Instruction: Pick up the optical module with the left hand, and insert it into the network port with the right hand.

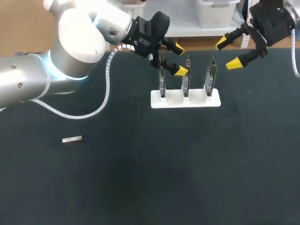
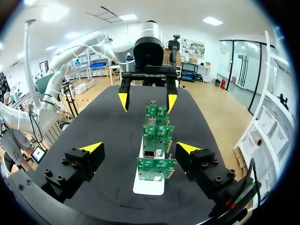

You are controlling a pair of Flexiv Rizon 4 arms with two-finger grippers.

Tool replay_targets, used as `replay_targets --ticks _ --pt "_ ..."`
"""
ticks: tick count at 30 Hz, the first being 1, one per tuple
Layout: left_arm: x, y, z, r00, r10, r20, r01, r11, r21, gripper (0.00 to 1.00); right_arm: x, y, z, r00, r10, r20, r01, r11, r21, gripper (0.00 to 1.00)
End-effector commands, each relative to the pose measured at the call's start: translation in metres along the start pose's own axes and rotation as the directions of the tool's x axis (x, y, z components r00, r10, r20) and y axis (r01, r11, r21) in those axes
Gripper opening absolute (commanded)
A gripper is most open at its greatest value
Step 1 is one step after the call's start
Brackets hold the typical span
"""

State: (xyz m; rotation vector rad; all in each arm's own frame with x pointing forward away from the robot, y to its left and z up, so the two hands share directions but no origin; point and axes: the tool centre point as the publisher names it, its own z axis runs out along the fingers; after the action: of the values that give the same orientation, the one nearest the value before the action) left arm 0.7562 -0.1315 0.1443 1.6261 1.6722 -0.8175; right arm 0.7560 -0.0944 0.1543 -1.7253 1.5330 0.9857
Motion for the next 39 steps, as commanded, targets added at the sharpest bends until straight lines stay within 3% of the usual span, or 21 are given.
replay_targets --ticks 1,8,15,20,24,26,27,28,29,30,31,33,39 --pt "-0.011 0.003 -0.012 0.999 0.002 0.049 -0.001 1.000 -0.017 1.00 0.000 0.002 0.000 1.000 -0.001 -0.002 0.001 1.000 0.005 1.00" --pt "-0.047 0.010 -0.062 0.988 0.050 0.143 -0.037 0.996 -0.087 1.00 0.000 0.002 0.000 1.000 -0.001 -0.002 0.001 1.000 0.005 1.00" --pt "-0.039 -0.004 -0.108 0.992 0.123 0.031 -0.119 0.988 -0.103 1.00 0.000 0.002 0.000 1.000 -0.001 -0.002 0.001 1.000 0.005 1.00" --pt "-0.010 -0.024 -0.148 0.991 0.085 -0.102 -0.100 0.983 -0.152 1.00 0.000 0.002 0.000 1.000 -0.001 -0.002 0.001 1.000 0.005 1.00" --pt "0.021 -0.037 -0.182 0.973 0.042 -0.226 -0.093 0.971 -0.221 1.00 0.000 0.002 0.000 1.000 -0.001 -0.002 0.001 1.000 0.005 1.00" --pt "0.041 -0.042 -0.195 0.948 0.022 -0.318 -0.112 0.957 -0.268 1.00 0.000 0.002 0.000 1.000 -0.001 -0.002 0.001 1.000 0.005 1.00" --pt "0.053 -0.046 -0.199 0.921 0.062 -0.384 -0.178 0.945 -0.275 1.00 0.000 0.002 0.000 1.000 -0.001 -0.002 0.001 1.000 0.005 1.00" --pt "0.064 -0.049 -0.200 0.907 0.017 -0.421 -0.145 0.951 -0.274 1.00 0.000 0.002 0.000 1.000 -0.001 -0.002 0.001 1.000 0.005 1.00" --pt "0.071 -0.054 -0.200 0.915 0.025 -0.404 -0.145 0.952 -0.268 1.00 0.000 0.002 0.000 1.000 -0.001 -0.002 0.001 1.000 0.005 1.00" --pt "0.083 -0.056 -0.200 0.904 0.038 -0.425 -0.156 0.957 -0.246 1.00 0.000 0.002 0.000 1.000 -0.001 -0.002 0.001 1.000 0.005 1.00" --pt "0.096 -0.056 -0.199 0.889 0.009 -0.458 -0.134 0.962 -0.239 1.00 0.000 0.002 0.000 1.000 -0.001 -0.002 0.001 1.000 0.005 1.00" --pt "0.112 -0.057 -0.198 0.891 -0.014 -0.453 -0.100 0.969 -0.227 1.00 0.000 0.002 0.000 1.000 -0.001 -0.002 0.001 1.000 0.005 1.00" --pt "0.111 -0.054 -0.194 0.902 -0.033 -0.430 -0.076 0.969 -0.234 1.00 0.000 0.002 0.000 1.000 -0.001 -0.002 0.001 1.000 0.005 1.00"
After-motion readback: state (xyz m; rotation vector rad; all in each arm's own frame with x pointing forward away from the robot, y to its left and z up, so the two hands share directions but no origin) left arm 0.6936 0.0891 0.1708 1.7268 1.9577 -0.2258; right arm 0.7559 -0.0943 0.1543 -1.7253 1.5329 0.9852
